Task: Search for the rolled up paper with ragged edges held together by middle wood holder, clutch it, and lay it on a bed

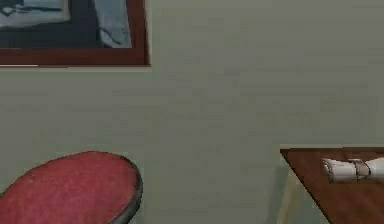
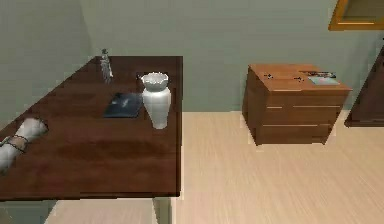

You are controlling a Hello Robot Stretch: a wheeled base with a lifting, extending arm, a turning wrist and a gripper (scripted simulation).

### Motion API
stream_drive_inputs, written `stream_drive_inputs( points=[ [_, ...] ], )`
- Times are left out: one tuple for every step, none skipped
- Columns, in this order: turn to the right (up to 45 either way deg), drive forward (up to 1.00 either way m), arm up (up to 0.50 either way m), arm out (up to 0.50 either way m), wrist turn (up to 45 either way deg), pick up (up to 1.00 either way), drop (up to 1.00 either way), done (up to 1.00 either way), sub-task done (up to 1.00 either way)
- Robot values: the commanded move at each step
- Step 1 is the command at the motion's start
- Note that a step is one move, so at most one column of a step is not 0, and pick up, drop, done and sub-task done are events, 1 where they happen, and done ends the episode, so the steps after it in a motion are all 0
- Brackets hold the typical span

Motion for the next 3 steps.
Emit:
stream_drive_inputs(
  points=[
    [36.0,0.00,0.00,0.00,0.0,0.00,0.00,0.00,0.00],
    [0.0,0.30,0.00,0.00,0.0,0.00,0.00,0.00,0.00],
    [-45.0,0.00,0.00,0.00,0.0,0.00,0.00,0.00,0.00]
  ],
)
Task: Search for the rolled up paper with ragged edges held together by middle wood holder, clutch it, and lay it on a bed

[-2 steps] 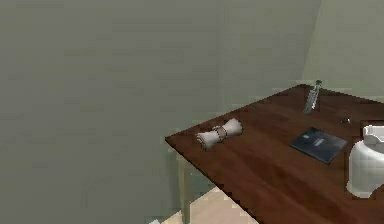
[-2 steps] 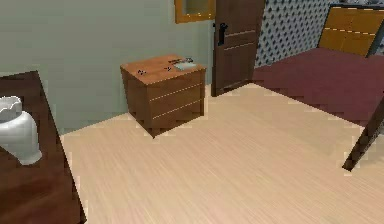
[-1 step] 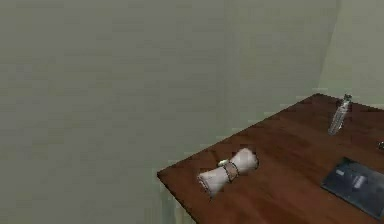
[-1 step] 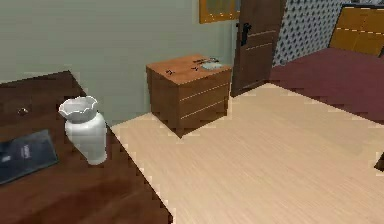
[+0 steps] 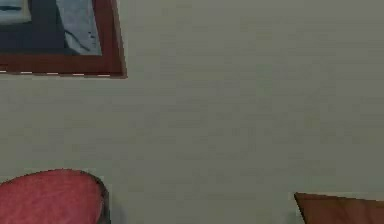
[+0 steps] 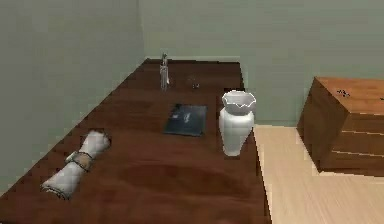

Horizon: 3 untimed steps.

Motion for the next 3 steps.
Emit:
stream_drive_inputs(
  points=[
    [-27.0,0.00,0.00,0.00,0.0,0.00,0.00,0.00,0.00],
    [0.0,0.00,0.50,0.00,0.0,0.00,0.00,0.00,0.00],
    [0.0,0.00,0.38,0.00,0.0,0.00,0.00,0.00,0.00]
  ],
)
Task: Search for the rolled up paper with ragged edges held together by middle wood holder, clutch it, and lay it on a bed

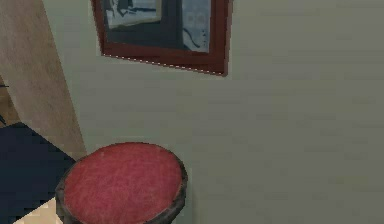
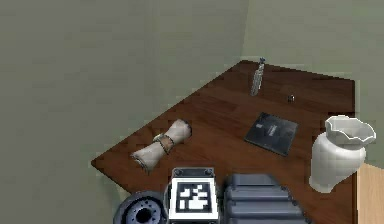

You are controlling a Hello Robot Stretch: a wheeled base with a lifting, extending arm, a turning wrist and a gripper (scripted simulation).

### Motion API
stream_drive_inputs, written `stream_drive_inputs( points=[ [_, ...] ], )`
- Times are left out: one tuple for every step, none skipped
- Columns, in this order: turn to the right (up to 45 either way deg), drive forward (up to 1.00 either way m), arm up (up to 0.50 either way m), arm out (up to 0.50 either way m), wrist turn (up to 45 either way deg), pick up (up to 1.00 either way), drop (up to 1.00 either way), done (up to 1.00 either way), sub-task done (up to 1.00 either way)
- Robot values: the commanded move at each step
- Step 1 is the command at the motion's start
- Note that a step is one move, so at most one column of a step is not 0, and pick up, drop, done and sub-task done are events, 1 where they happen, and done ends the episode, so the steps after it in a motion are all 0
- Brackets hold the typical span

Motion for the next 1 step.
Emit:
stream_drive_inputs(
  points=[
    [0.0,0.00,0.00,0.30,0.0,0.00,0.00,0.00,0.00]
  ],
)
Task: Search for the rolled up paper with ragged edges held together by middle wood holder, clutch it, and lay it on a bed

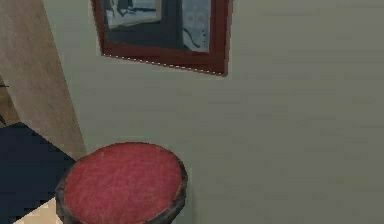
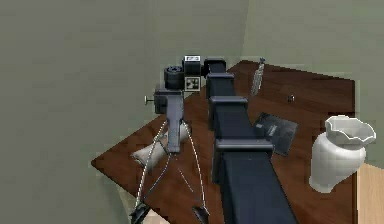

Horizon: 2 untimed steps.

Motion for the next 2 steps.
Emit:
stream_drive_inputs(
  points=[
    [0.0,0.00,0.00,0.00,45.0,0.00,0.00,0.00,0.00],
    [0.0,0.00,0.00,0.00,45.0,0.00,0.00,0.00,0.00]
  ],
)
